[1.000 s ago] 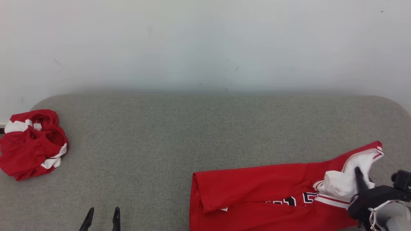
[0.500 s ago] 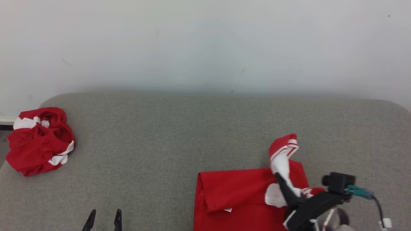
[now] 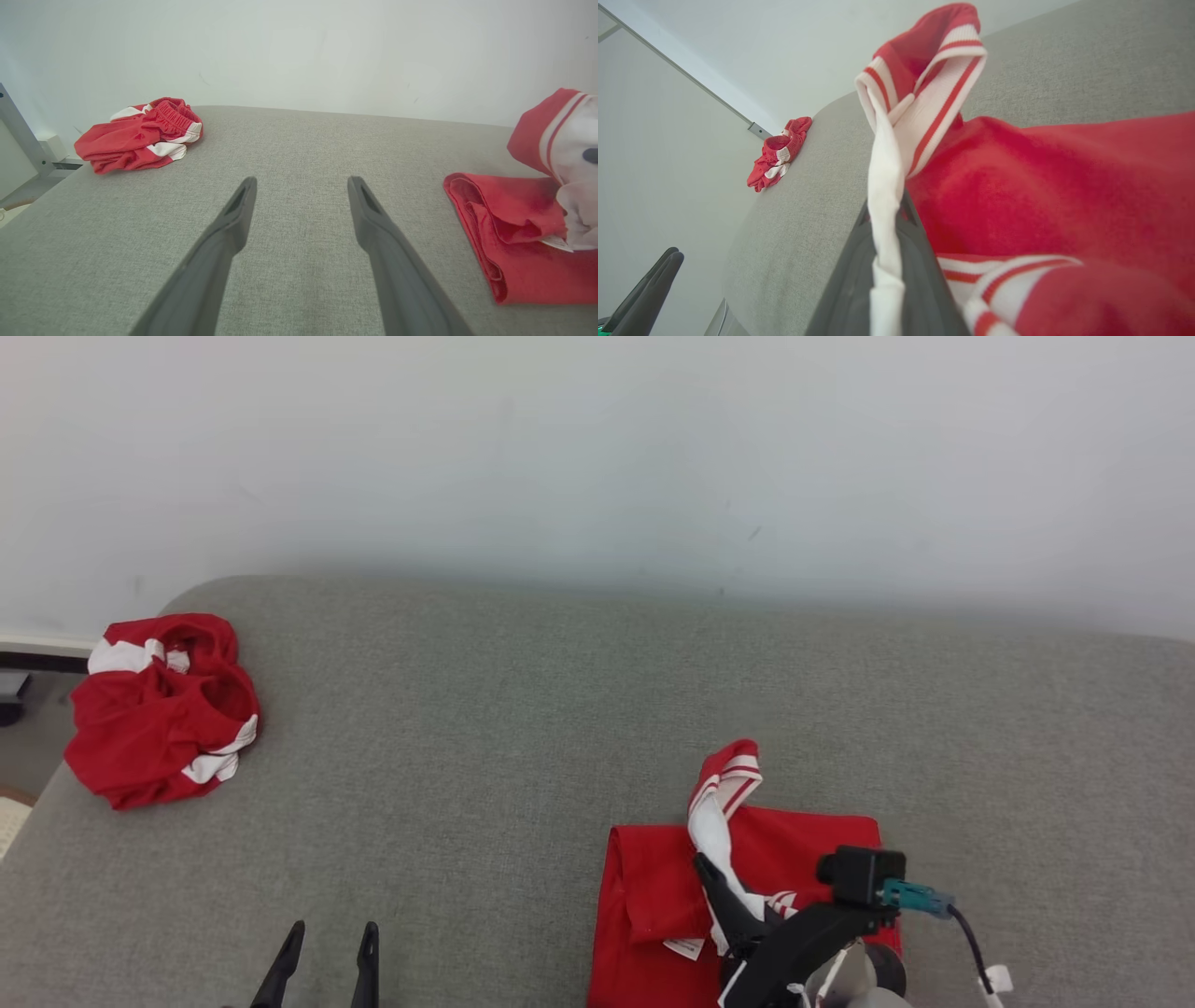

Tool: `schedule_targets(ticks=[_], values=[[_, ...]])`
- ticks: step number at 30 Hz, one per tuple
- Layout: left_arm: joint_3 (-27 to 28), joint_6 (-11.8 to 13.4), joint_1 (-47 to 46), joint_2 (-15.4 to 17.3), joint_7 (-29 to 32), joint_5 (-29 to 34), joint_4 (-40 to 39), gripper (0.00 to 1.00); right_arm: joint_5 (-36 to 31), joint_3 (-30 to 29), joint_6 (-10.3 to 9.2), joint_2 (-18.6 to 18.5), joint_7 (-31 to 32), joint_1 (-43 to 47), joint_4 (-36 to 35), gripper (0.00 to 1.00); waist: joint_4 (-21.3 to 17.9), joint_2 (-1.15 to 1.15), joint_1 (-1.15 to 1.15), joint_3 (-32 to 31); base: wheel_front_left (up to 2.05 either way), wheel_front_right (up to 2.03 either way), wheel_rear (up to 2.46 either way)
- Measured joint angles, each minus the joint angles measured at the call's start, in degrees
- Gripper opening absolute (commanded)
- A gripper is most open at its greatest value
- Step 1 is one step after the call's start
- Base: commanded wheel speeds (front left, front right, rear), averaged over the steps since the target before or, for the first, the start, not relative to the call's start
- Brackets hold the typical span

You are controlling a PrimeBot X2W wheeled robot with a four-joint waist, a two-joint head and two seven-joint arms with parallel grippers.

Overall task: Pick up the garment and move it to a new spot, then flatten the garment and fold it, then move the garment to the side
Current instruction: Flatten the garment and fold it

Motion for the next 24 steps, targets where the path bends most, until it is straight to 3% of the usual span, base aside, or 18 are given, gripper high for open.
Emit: schedule_targets(ticks=[10, 11, 12, 15, 19, 23, 24], values=[[-1.10, 0.00, -1.24, -0.18, 0.00, -0.29, 1.29, 1.00, 6.61, 12.00, 0.00, 0.09, -9.39, -7.20, 13.08, 0.00, 1.65, 0.00, 0.00, 0.79, 0.00, 0.00, 0.00], [-1.15, 0.00, -1.33, -0.21, 0.00, -0.29, 1.41, 1.00, 8.11, 12.99, 0.00, 0.04, -9.89, -7.56, 13.80, 0.40, 1.73, 0.00, 0.00, 0.81, 0.00, 0.00, 0.00], [-1.20, 0.00, -1.43, -0.25, 0.00, -0.33, 1.47, 1.00, 9.22, 14.15, 0.00, 0.01, -10.28, -7.76, 14.32, 1.00, 1.77, 0.00, 0.00, 0.82, 0.00, 0.00, 0.00], [-1.10, 0.00, -1.46, -0.33, 0.00, -0.40, 1.59, 1.00, 12.95, 16.59, 0.00, 0.11, -11.98, -8.94, 14.77, 1.00, 1.67, 0.00, 0.00, 0.78, 0.00, 0.00, 0.00], [-0.77, 0.00, -1.40, -0.38, 0.00, -0.45, 1.54, 1.00, 11.14, 16.88, 0.00, 0.10, -15.29, -12.28, 15.34, 1.00, 1.20, 0.00, 0.00, 0.69, 0.00, 0.00, 0.00], [0.05, 0.00, -1.05, -0.46, 0.00, -0.55, 1.15, 1.00, 6.51, 11.71, 0.00, -0.82, -16.17, -13.94, 13.32, 1.00, 0.46, 0.00, 0.00, 0.56, 0.00, 0.00, 0.00], [0.51, 0.00, -0.84, -0.48, 0.00, -0.56, 0.97, 1.00, 4.14, 6.68, 0.00, -2.59, -16.26, -13.62, 9.87, 1.00, 0.03, 0.00, 0.00, 0.52, 0.00, 0.00, 0.00]])
